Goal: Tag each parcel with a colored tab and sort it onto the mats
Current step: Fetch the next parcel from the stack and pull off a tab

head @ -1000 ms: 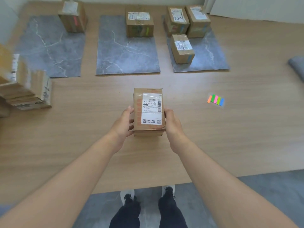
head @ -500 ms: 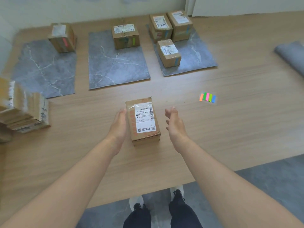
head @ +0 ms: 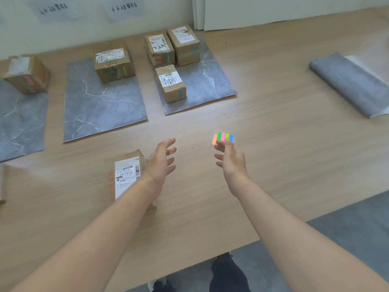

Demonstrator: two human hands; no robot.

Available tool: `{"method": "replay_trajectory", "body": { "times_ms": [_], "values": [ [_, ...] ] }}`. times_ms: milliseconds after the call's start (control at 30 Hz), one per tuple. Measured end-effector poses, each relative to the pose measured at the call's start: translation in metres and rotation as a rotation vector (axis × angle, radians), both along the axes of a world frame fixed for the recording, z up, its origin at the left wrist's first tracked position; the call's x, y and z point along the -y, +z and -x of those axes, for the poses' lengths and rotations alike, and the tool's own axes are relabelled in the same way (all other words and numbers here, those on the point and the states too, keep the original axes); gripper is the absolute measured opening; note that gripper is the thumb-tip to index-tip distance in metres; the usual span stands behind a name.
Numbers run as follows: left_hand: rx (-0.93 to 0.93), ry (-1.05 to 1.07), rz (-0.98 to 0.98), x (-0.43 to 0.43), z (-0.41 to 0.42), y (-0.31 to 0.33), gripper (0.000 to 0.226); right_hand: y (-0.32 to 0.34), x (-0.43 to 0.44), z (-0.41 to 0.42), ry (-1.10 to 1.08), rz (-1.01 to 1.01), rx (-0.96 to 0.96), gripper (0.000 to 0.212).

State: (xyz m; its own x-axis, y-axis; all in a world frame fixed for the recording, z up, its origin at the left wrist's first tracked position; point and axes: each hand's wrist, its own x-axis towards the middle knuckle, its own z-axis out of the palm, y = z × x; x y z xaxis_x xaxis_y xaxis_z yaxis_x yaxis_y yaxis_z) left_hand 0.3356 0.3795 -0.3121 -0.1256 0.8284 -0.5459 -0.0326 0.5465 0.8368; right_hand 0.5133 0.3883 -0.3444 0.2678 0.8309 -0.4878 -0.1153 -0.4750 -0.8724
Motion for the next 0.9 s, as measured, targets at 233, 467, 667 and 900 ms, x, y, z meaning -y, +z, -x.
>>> {"method": "replay_trajectory", "body": {
  "times_ms": [233,467,667,900],
  "values": [
    [0.025,0.025,0.1,-0.038,-0.076,-0.03,0.047,-0.047,-0.047,-0.076,0.103,0.02,0.103,0.018],
    [-0.012,-0.004,0.156,-0.059,-0.108,-0.054,0.045,-0.075,-0.085,-0.1,0.261,0.008,0.286,0.022],
    [-0.014,0.002,0.16,-0.077,-0.125,-0.07,0.04,-0.103,-0.141,-0.1,0.58,-0.083,0.597,0.023],
    [-0.049,0.028,0.125,-0.098,-0.126,-0.088,0.034,-0.123,-0.173,-0.094,0.687,-0.031,0.728,0.043]
  ]
}}
